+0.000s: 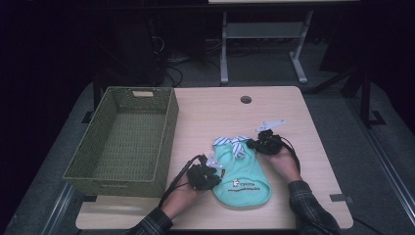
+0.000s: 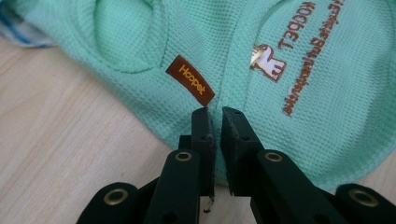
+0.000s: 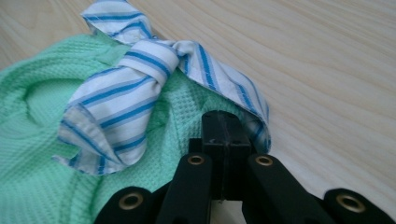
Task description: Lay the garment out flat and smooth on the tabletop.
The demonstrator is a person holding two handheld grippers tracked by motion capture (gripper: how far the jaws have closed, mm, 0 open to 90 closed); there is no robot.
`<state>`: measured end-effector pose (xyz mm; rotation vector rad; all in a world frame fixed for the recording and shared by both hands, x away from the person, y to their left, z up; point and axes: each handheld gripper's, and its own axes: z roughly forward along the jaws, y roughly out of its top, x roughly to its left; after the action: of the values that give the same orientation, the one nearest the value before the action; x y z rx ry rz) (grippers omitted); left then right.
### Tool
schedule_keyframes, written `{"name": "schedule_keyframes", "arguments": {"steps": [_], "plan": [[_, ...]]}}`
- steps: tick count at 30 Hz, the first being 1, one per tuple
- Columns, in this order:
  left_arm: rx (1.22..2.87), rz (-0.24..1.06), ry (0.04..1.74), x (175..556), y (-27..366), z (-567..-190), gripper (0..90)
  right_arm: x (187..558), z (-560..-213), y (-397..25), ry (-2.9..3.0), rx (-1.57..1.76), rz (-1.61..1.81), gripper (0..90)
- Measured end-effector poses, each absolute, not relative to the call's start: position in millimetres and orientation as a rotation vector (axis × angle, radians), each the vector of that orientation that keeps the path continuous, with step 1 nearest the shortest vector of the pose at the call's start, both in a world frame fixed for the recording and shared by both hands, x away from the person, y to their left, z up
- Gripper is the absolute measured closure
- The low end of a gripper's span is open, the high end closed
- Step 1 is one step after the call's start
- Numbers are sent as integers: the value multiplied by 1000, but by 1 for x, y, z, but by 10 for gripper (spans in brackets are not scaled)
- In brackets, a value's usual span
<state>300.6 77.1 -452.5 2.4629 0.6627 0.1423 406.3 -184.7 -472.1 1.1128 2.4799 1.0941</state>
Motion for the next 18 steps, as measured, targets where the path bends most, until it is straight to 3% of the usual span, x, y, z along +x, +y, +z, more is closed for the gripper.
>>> {"name": "schedule_keyframes", "arguments": {"steps": [8, 15, 18], "plan": [[2478, 172, 664, 301, 82, -451, 828, 402, -473, -200, 2441, 1124, 1082, 900], [2422, 135, 690, 309, 84, -444, 722, 397, -466, -202, 2436, 1133, 1164, 895], [2380, 119, 710, 314, 85, -438, 647, 395, -458, -206, 2439, 1114, 1193, 849]]}}
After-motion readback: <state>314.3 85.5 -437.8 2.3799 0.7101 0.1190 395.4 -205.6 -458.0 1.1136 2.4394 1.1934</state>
